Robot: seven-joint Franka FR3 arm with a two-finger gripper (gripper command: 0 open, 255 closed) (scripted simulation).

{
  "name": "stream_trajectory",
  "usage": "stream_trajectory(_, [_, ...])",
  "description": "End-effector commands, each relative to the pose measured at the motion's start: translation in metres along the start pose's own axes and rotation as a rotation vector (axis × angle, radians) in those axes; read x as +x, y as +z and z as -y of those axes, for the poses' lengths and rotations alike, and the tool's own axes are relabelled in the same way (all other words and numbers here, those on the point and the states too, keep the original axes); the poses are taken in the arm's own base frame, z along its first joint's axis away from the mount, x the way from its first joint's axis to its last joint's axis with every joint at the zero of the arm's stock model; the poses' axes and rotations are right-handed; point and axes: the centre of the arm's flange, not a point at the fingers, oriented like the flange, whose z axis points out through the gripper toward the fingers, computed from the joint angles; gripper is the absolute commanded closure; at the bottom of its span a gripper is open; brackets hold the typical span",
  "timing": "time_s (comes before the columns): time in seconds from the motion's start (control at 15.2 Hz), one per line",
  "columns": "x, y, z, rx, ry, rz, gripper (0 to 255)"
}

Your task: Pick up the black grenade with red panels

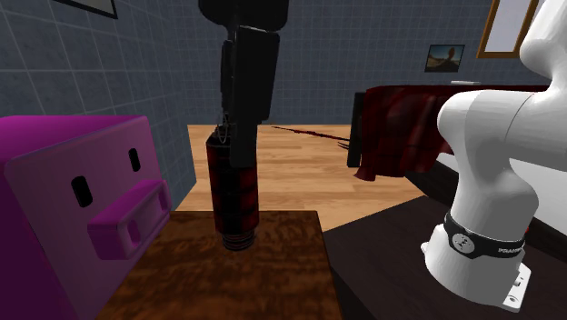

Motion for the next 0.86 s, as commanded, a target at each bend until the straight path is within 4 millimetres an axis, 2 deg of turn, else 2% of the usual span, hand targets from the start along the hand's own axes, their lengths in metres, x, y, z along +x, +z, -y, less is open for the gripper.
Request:
stream_trajectory(0.0, [0.002,-0.01,0.001,0.0,0.0,0.0,255])
stream_trajectory(0.66, [0.008,-0.062,0.006,0.0,0.0,0.0,255])
stream_trajectory(0.79, [0.008,-0.063,0.006,0.0,0.0,0.0,255])
